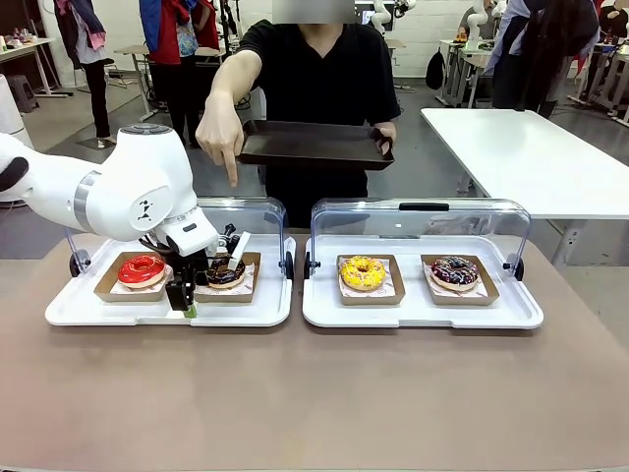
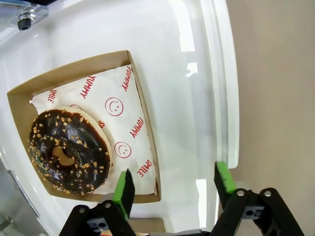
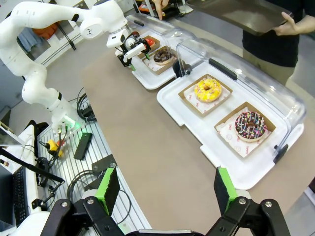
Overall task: Provide the desired donut to the person.
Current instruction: Pick up and lift the Paper togo box containing the Donut pointed at by the person.
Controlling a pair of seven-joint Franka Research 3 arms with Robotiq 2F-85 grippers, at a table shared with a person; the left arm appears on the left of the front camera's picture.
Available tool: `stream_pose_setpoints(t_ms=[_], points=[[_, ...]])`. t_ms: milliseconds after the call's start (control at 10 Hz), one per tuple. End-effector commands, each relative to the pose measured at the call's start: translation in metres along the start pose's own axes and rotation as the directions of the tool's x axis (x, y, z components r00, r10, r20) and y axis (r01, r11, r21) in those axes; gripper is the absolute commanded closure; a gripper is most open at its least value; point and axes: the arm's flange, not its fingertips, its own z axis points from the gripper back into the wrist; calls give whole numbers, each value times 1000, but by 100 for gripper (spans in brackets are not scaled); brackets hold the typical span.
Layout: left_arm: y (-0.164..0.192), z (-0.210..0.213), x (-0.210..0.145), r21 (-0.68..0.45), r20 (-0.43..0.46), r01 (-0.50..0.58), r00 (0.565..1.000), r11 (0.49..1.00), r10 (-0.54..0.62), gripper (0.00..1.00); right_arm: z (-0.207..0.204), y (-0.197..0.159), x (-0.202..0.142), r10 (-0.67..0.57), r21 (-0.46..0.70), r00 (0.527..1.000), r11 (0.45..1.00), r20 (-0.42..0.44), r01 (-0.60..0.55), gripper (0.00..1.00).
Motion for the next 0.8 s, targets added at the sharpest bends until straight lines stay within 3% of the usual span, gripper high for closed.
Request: stream_pose_setpoints(t_ms=[0,200,300,400,700], points=[[4,-1,3,14,-20,-3,1000,1000,4,100,-1,-1,3,12,18,999,1000,33,-12,0],[2,-4,4,10,-19,-9,1000,1000,9,100,-1,-1,3,12,18,999,1000,33,-12,0],[3,-2,3,8,-20,-4,1000,1000,4,86,-1,-1,3,12,18,999,1000,33,-12,0],[3,-2,3,7,-20,-3,1000,1000,3,100,-1,-1,3,12,18,999,1000,33,-12,0],[2,-3,3,4,-18,-6,1000,1000,6,100,-1,-1,3,12,18,999,1000,33,-12,0]])
